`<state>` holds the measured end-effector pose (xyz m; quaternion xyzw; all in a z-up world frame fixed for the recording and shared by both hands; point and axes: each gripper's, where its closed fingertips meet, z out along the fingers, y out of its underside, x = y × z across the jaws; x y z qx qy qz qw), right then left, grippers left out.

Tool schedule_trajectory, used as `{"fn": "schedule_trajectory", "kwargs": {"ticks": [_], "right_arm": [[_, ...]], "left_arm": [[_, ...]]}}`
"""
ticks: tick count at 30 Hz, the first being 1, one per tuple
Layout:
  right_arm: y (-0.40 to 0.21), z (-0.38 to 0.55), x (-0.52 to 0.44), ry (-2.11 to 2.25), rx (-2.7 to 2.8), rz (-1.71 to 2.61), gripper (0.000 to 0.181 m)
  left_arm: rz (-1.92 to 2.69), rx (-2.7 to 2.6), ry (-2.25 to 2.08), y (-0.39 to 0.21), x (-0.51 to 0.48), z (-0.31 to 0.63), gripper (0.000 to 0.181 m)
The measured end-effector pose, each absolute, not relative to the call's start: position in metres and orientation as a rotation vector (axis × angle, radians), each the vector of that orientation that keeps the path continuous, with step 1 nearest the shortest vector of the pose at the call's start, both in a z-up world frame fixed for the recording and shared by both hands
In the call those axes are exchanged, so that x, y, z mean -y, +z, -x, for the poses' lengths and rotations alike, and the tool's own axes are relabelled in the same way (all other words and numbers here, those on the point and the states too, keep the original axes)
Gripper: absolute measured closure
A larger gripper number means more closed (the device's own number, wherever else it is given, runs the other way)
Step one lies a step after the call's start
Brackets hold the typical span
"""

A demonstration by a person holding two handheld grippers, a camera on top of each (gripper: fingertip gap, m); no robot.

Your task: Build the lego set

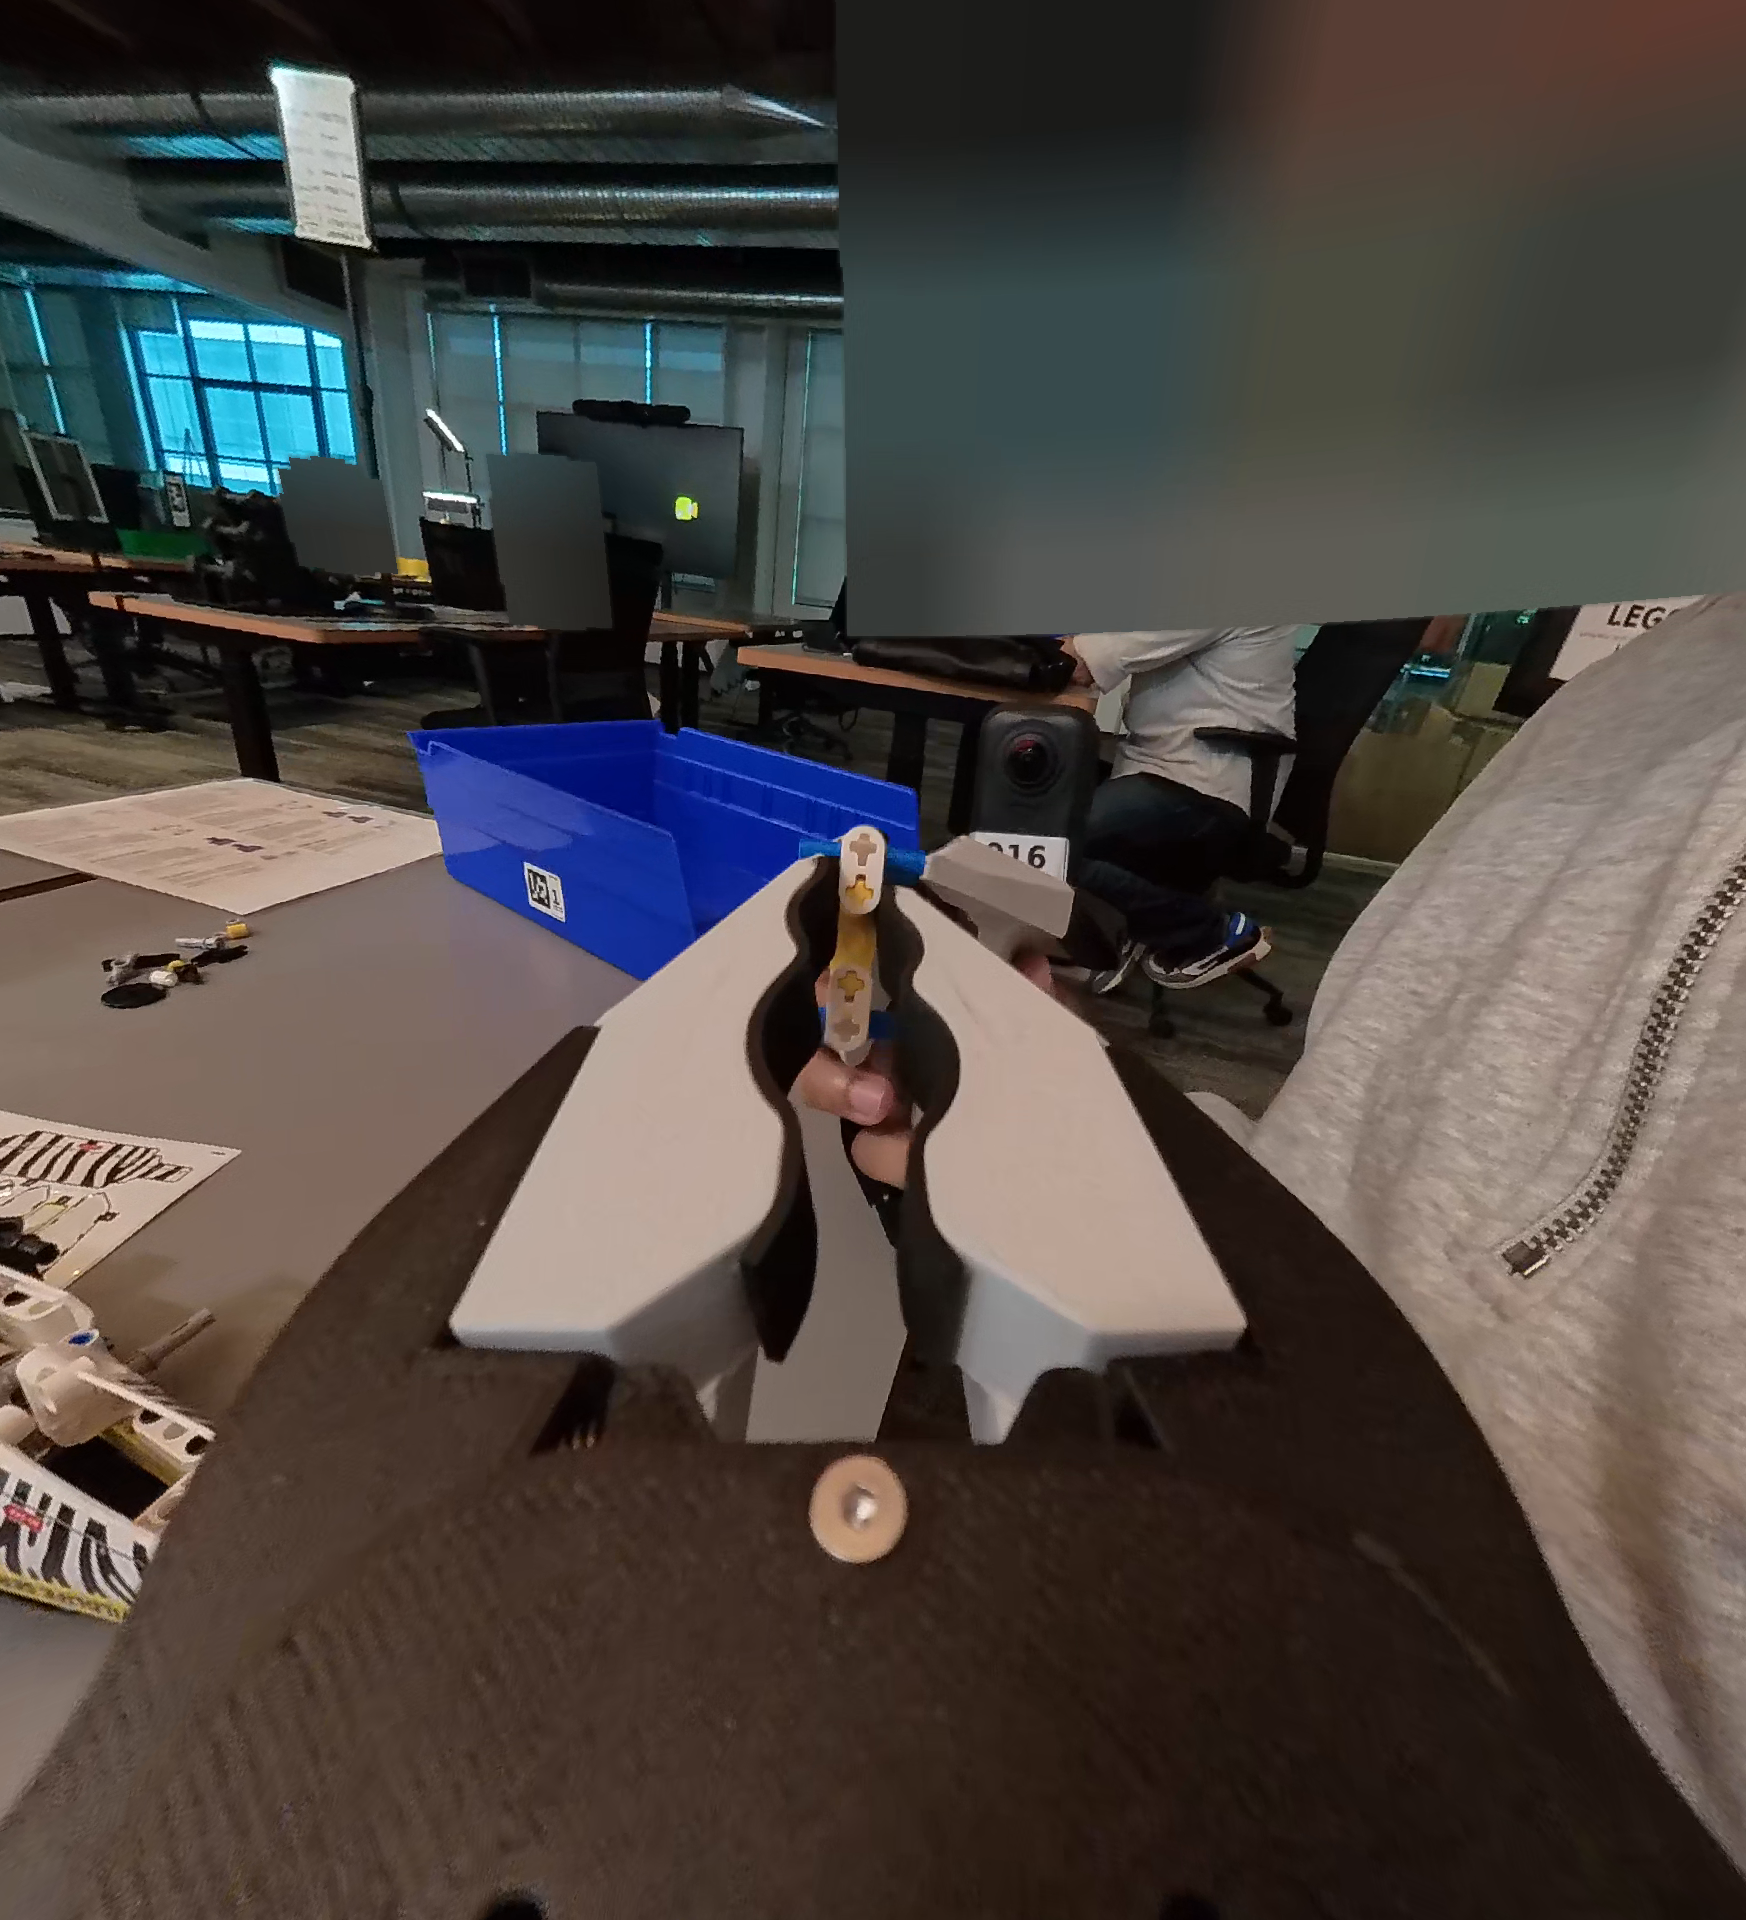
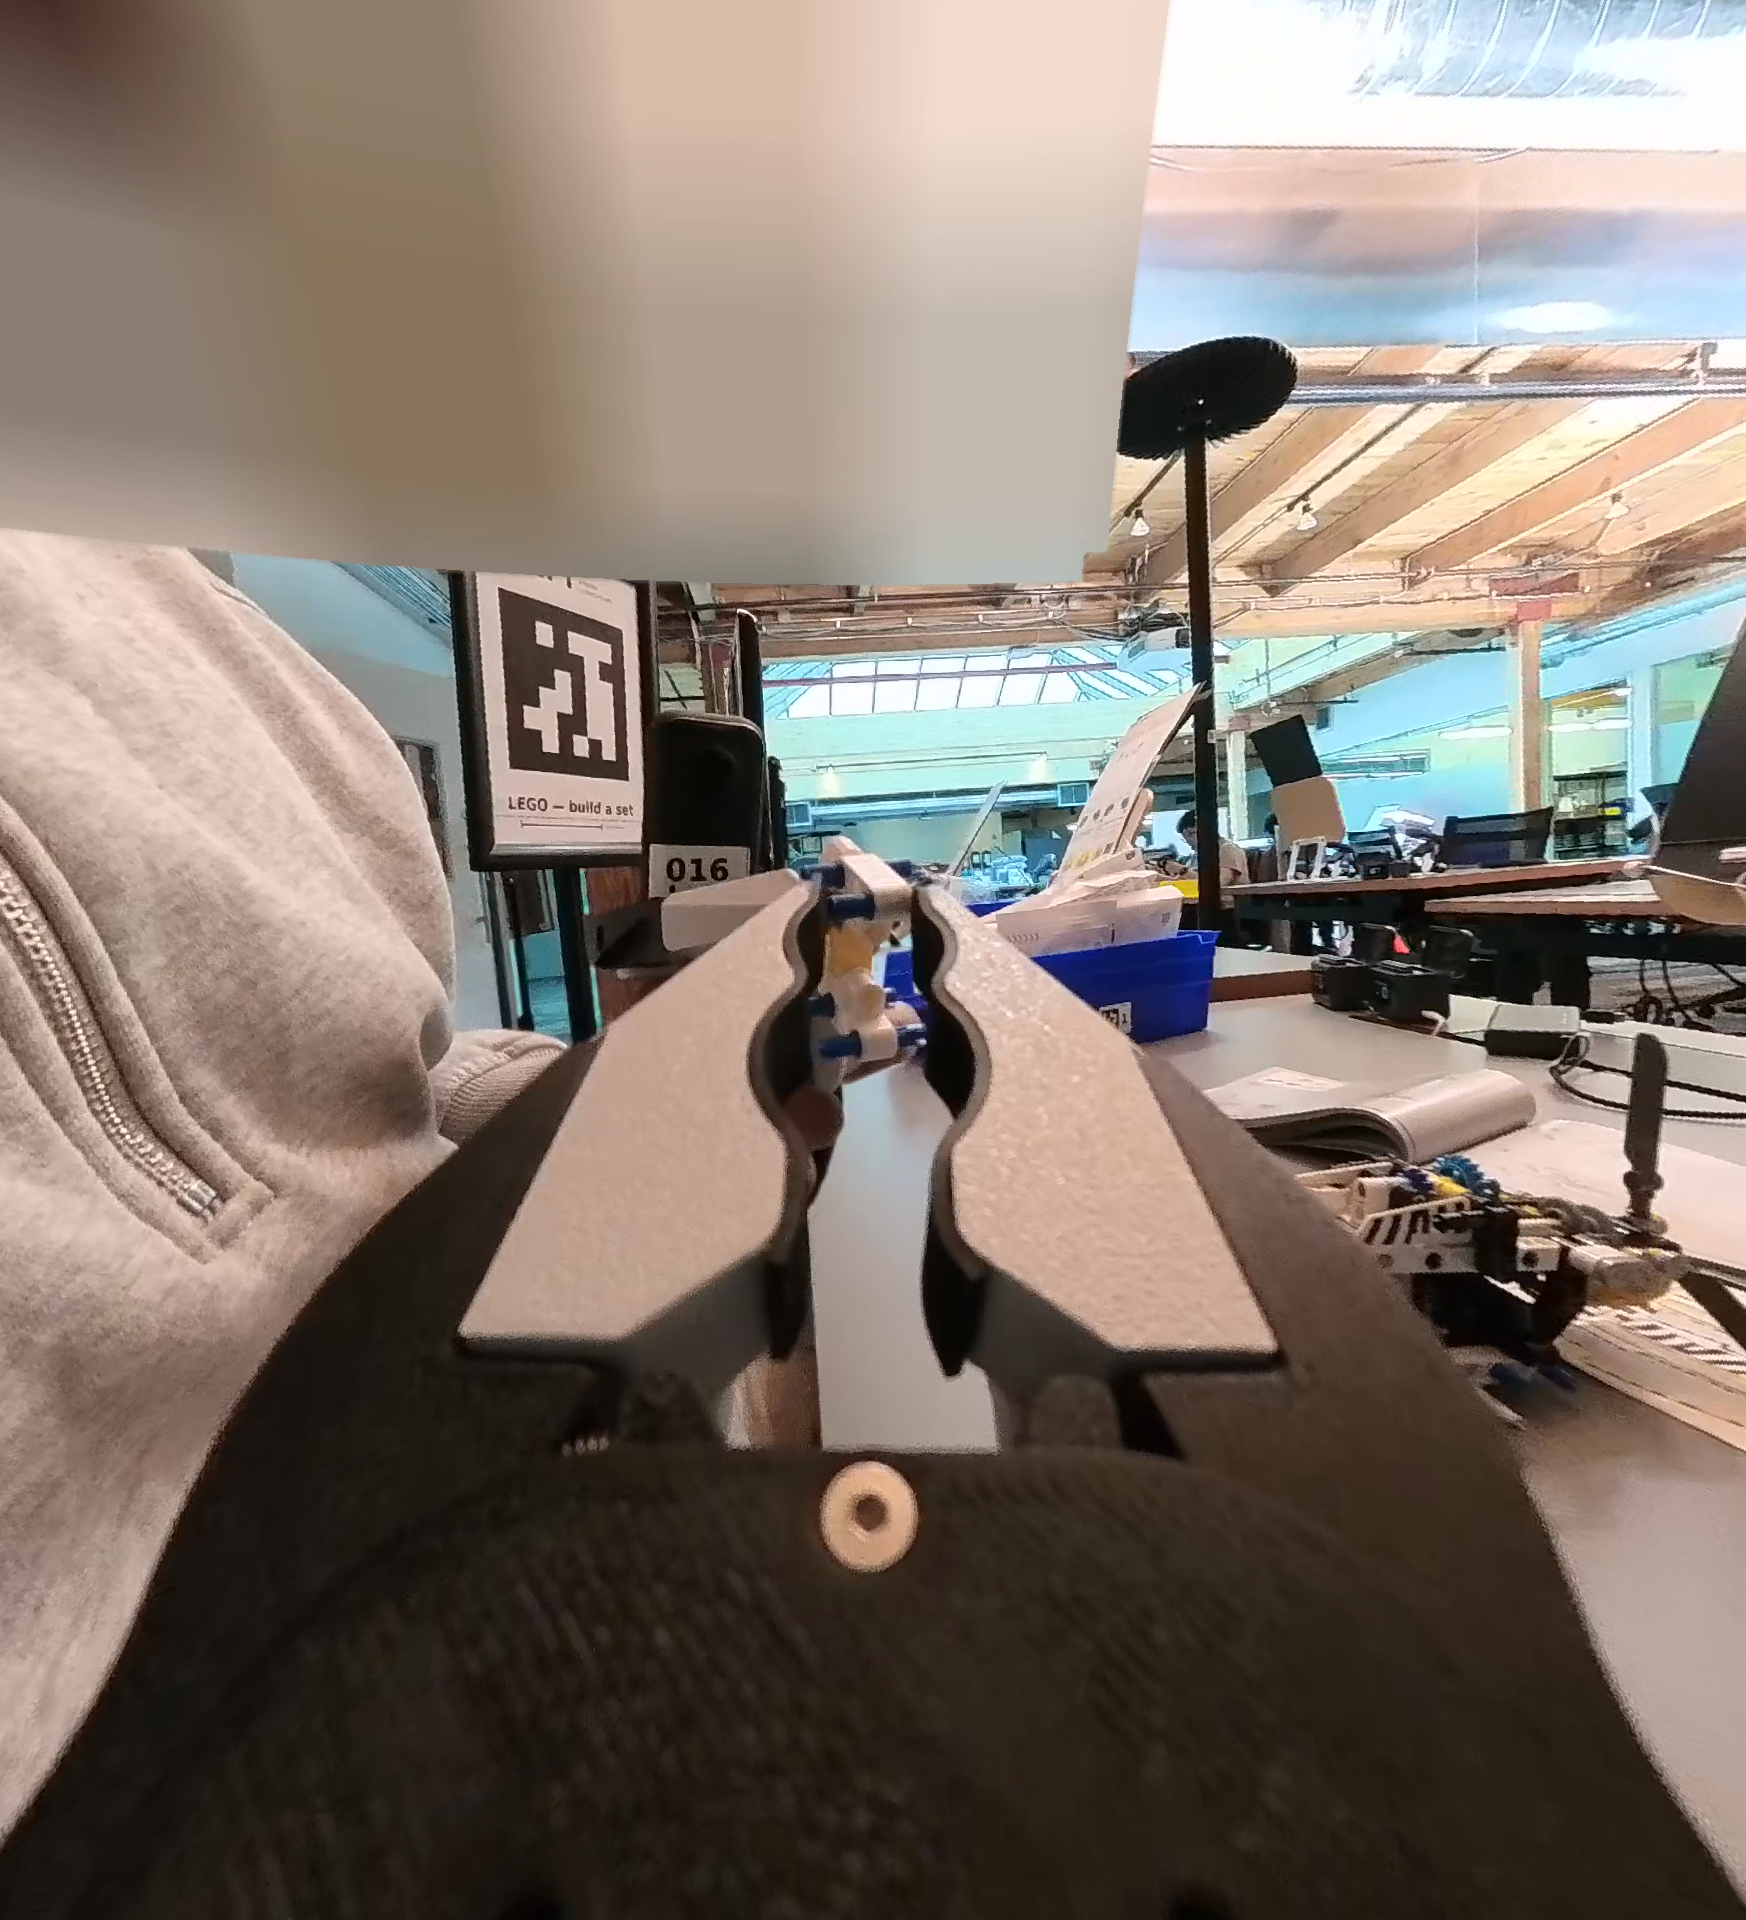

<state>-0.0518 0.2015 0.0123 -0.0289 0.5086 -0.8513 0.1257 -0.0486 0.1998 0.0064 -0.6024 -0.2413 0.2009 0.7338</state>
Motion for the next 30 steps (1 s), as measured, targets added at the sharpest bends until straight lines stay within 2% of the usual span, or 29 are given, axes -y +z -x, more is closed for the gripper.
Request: {"fn": "schedule_trajectory", "kwargs": {"ticks": [13, 20, 25, 30], "right_arm": [[0.019, 0.06, -0.212, -2.505, -1.364, 0.029, 0.163], [0.006, 0.056, -0.197, -2.474, -1.522, 0.038, 0.161], [-0.012, 0.046, -0.179, -2.265, -1.608, 0.048, 0.153], [-0.006, 0.047, -0.182, -2.326, -1.573, 0.041, 0.151]], "left_arm": [[1.089, 0.681, 0.325, 0.016, -0.168, 0.062, 0.177], [1.102, 0.653, 0.329, 0.017, -0.172, 0.059, 0.177], [1.119, 0.635, 0.347, 0.017, -0.174, 0.058, 0.177], [1.117, 0.645, 0.332, 0.015, -0.175, 0.059, 0.177]]}}
